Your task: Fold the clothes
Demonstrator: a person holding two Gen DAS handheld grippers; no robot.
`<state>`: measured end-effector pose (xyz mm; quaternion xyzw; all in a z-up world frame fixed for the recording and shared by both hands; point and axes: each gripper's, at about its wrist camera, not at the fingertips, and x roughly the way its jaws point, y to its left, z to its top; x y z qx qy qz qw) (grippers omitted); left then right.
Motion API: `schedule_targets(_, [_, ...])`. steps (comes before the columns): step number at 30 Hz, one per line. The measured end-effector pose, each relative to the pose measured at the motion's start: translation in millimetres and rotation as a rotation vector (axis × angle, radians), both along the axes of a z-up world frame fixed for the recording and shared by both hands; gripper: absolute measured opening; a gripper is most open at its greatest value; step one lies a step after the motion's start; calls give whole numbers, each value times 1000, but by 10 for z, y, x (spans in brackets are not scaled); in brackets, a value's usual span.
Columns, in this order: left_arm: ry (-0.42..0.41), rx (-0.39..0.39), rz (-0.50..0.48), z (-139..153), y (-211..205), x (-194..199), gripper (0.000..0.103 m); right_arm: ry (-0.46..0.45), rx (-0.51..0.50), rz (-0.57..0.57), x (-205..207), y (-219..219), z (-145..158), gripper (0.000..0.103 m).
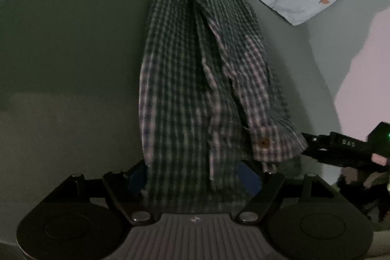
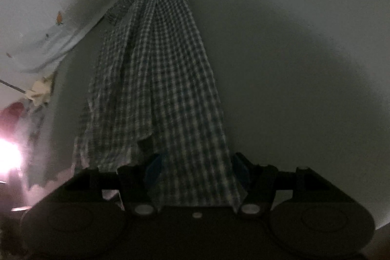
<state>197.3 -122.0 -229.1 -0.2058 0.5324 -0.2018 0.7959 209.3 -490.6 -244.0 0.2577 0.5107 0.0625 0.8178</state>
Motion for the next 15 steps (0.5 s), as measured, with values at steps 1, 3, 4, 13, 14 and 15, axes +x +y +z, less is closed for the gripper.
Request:
schedule_targets(1, [6, -17, 7, -30, 16, -49, 79, 9, 29, 8, -21, -26, -19, 66])
schedule_targets(3, [24, -58, 23, -62, 65, -114, 79, 26, 86, 24, -64, -79, -56, 66])
schedule_targets(4, [36, -84, 35, -69, 106, -144, 79, 34, 115, 32, -86, -106, -75, 66])
schedule_targets(13, [79, -116, 0, -58, 76, -103, 79, 111, 211, 190, -329, -211, -83, 63])
schedule_targets(14, [80, -107, -19, -61, 56, -92, 79, 113, 188, 218, -345, -182, -62, 63])
schedule_targets(15, [80, -98, -37, -65, 36, -81, 79, 114, 170, 237, -353, -155, -43, 62])
